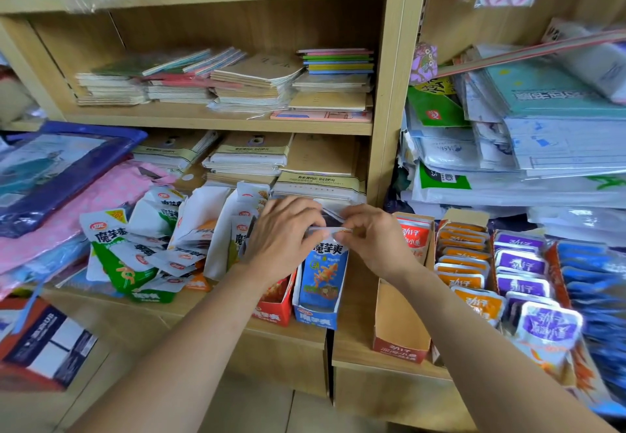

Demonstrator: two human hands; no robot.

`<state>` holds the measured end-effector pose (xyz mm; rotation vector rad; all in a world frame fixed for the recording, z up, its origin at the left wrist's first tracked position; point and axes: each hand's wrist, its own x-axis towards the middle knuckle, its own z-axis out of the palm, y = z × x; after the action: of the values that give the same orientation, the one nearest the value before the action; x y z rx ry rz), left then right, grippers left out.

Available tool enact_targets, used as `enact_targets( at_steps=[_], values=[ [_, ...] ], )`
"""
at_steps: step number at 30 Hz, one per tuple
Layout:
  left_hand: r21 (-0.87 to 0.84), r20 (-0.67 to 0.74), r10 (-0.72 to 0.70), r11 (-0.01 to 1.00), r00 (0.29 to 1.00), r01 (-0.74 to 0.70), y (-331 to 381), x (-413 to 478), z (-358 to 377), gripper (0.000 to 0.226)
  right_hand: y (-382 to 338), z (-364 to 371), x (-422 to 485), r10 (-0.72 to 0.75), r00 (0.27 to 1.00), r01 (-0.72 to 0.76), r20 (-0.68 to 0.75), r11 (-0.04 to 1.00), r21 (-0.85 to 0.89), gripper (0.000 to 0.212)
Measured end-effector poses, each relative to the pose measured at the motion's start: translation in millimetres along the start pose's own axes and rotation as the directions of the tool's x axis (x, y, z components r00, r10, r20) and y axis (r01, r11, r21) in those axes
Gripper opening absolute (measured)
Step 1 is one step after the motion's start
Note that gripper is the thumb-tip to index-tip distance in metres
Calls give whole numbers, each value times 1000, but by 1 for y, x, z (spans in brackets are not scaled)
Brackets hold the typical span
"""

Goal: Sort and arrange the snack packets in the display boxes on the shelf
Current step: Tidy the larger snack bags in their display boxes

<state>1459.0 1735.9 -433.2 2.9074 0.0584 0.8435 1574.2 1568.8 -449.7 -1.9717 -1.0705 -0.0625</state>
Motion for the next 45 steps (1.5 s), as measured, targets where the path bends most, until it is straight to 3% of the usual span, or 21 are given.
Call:
enact_targets(
  at_steps=[4, 8, 12, 17, 21, 26, 28, 32, 38, 42, 45],
  values=[
    [-12, 301, -104, 994, 948, 113, -17, 13, -17, 76, -1, -8, -1, 38, 995, -43, 94, 998, 45, 16],
    [-30, 497, -52, 997, 866, 77, -30, 29, -30, 82, -3, -18, -4, 33, 982, -57, 188, 991, 122, 15],
    [-43, 561, -61, 994, 826, 103, -28, 35, -34, 85, 0, -21, -5, 47, 973, -83, 225, 985, 154, 13],
    [-69, 478, -43, 994, 877, 87, -22, 43, -34, 71, -1, -17, -11, 1, 1000, -3, 22, 998, 70, 17],
    [16, 397, -52, 999, 916, 49, -23, 32, -29, 62, -9, -19, -6, -73, 989, 76, -129, 997, 24, 16],
    [121, 219, -111, 989, 969, 86, -11, 9, -18, 65, -20, -34, 1, 194, 954, -138, -229, 961, 240, 18],
    [123, 136, -145, 984, 980, 129, -5, 2, -15, 66, -21, -47, 5, 265, 908, -137, -324, 919, 369, 23],
    [139, 54, -149, 980, 987, 140, 1, -1, -11, 55, -24, -68, 10, 304, 831, -82, -465, 895, 439, 22],
    [72, -16, -123, 990, 992, 124, 9, -1, -8, 20, -34, -65, 9, 234, 865, 48, -444, 842, 537, 17],
    [6, -67, -136, 991, 988, 137, 13, -9, -5, 17, -33, -56, 7, 136, 919, 88, -371, 845, 527, 15],
    [9, -93, -148, 989, 985, 149, 15, -12, -4, 16, -25, -43, 6, 105, 967, 26, -231, 864, 502, 18]
  ],
)
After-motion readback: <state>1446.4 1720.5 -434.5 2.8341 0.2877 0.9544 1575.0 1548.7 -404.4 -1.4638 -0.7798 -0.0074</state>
